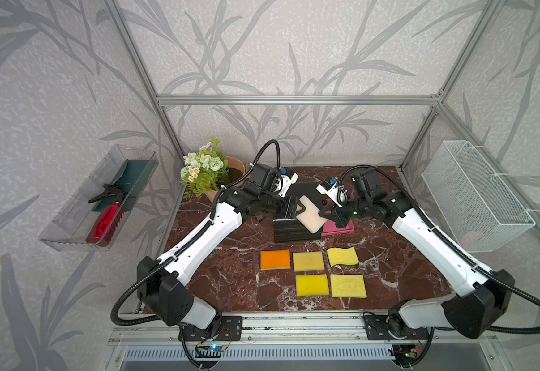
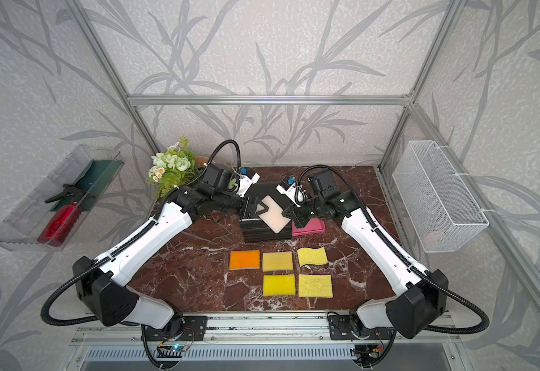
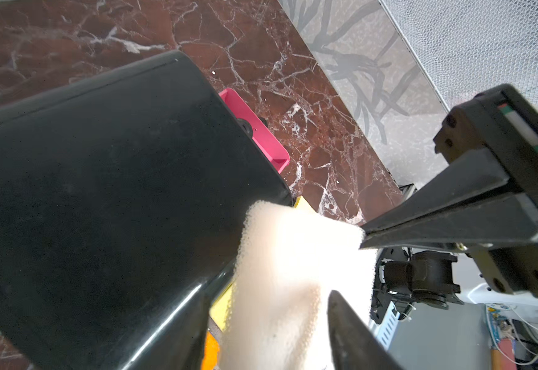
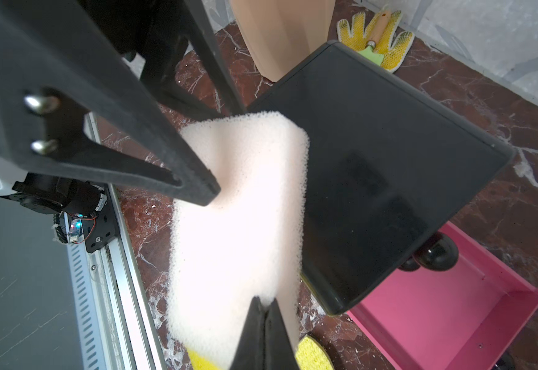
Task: Take the sponge out of the drawer
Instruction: Pick up the sponge from the drawer.
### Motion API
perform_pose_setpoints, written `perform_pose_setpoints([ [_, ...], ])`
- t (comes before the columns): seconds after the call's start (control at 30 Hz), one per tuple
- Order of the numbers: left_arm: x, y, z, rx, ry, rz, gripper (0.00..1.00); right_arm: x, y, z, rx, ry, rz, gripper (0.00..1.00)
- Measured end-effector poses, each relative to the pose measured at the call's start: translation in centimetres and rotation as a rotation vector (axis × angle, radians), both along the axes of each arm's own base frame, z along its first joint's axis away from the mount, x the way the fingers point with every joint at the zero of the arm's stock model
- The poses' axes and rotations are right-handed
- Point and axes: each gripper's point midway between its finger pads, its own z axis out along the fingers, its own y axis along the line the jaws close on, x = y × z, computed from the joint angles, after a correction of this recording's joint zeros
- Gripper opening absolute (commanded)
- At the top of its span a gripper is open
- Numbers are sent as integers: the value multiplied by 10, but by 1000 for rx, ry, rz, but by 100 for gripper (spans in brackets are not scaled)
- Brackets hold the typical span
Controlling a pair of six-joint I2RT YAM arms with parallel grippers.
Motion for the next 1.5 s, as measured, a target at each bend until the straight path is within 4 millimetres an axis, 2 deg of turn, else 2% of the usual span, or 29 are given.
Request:
perform_pose_setpoints([
  [0.03, 0, -1, 0, 1, -2, -4, 32, 0, 0, 0, 0, 1, 1, 0],
  [0.17, -2, -3, 1, -5, 0, -10, 0, 2, 1, -1, -2, 5, 0, 0],
  [0.6, -4, -4, 3, -16, -6, -9, 0, 3, 2, 0, 7, 12, -11, 0],
  [0.7, -4, -3, 6, -21, -12, -3, 0, 5, 3, 1, 14, 11, -18, 3],
  [0.8, -4, -2, 9, -27, -21, 7, 0, 8, 3, 3, 21, 5, -33, 11],
  [0.93, -3, 0, 10, -29, -25, 23, 0, 15, 3, 7, 30, -11, -64, 32],
  [1.07, -3, 3, 11, -27, -26, 47, 0, 25, 1, 11, 34, -37, -114, 50],
  [1.13, -1, 5, 13, -28, -30, 69, 0, 30, -3, 11, 36, -50, -155, 78],
  [1.23, -1, 9, 14, -35, -33, 104, 0, 37, -14, 11, 31, -72, -233, 100],
  [1.5, -3, 28, 15, -63, -28, 221, 0, 62, -73, 7, 92, -73, -520, 99],
])
